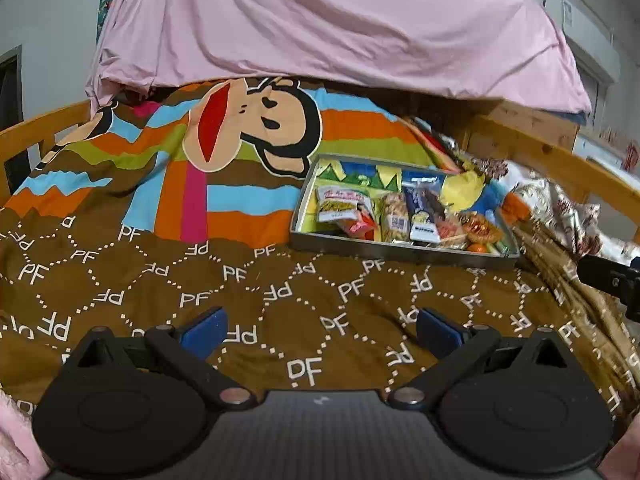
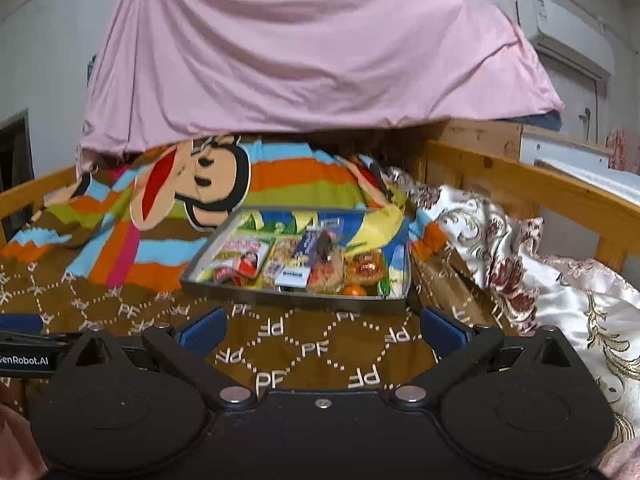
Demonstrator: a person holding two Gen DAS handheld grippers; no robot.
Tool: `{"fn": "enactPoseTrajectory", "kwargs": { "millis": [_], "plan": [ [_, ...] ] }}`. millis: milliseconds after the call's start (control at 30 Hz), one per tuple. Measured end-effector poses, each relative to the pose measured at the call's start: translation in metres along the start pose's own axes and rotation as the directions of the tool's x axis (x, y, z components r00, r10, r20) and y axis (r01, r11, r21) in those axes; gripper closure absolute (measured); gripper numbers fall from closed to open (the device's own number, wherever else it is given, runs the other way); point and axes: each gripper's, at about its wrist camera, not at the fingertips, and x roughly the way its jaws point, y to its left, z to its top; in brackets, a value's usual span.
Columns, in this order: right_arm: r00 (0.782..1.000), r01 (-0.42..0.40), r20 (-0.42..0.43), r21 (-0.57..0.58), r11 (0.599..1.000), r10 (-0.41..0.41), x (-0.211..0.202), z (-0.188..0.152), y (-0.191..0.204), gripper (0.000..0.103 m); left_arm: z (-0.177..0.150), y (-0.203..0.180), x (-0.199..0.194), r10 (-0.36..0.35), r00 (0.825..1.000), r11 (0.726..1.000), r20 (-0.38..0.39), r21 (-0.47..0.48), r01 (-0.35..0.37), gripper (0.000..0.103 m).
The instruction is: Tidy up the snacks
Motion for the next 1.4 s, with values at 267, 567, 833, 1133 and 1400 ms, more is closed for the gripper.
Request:
{"fn": "enactPoseTrajectory", "kwargs": {
  "millis": [267,567,833,1133,1400],
  "plan": [
    [0.997,-0.01,-0.072,-0.037,0.999,0.007,0.013,-0.004,0.006,0.001,-0.002,0.002,0.005,0.023,0.999,1.0,-0.041,-0.005,-0.023,0.001],
    [0.986,-0.002,-0.168,-0.061,0.998,-0.008,0.028,-0.008,0.011,0.001,-0.003,0.001,0.014,0.028,0.994,1.0,-0.105,0.01,-0.027,0.001],
    [0.983,-0.001,-0.185,-0.076,0.997,-0.013,0.03,-0.009,0.012,0.001,-0.005,-0.001,0.017,0.036,0.99,0.999,-0.133,0.022,-0.034,0.001],
    [0.982,0.0,-0.188,-0.072,0.997,-0.014,0.031,-0.009,0.011,0.001,-0.005,-0.001,0.018,0.039,0.989,0.999,-0.141,0.03,-0.035,0.001],
    [0.982,0.001,-0.189,-0.071,0.997,-0.014,0.031,-0.009,0.01,0.001,-0.005,-0.001,0.019,0.039,0.989,0.999,-0.141,0.03,-0.035,0.001]
  ]
}}
